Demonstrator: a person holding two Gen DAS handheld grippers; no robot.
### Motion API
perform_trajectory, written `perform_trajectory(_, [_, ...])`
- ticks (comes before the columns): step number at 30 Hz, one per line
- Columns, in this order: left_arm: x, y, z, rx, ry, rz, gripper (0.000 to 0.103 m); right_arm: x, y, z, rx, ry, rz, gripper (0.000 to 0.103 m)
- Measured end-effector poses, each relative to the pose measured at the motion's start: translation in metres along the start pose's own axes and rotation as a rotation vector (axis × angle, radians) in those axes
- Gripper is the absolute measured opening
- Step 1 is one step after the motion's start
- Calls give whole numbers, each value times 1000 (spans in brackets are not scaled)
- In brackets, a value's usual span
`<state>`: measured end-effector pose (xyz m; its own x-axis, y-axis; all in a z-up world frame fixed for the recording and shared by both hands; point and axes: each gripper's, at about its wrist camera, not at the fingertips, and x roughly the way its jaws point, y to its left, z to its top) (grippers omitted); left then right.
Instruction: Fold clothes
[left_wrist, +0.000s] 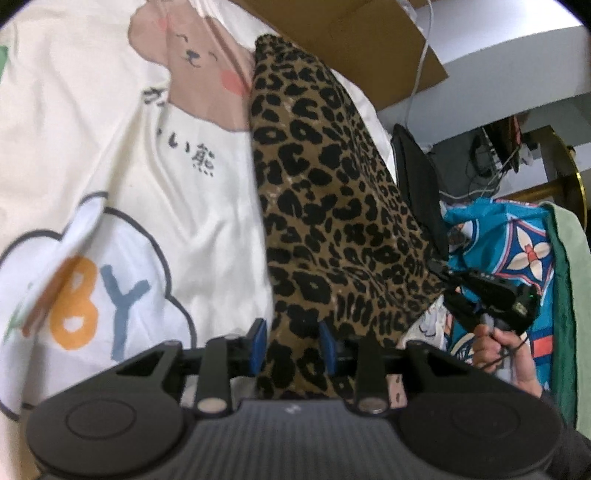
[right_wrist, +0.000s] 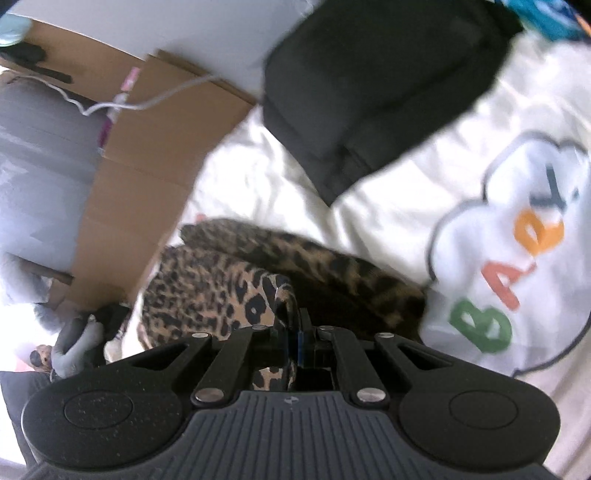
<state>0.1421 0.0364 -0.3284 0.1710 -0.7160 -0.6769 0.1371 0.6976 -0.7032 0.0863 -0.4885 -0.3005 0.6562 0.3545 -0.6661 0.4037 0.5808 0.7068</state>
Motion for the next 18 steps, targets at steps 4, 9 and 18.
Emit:
perform_trajectory(4, [20, -8, -1, 7, 39, 36, 48, 7, -11, -7, 11, 13, -7, 2])
perform_trajectory(9, [27, -12, -7, -6, 84, 26, 54, 9, -15, -7, 18, 17, 2, 2])
perform_trajectory(18, [26, -1, -21, -161, 160, -103, 53, 5, -17, -8, 22, 17, 34, 2])
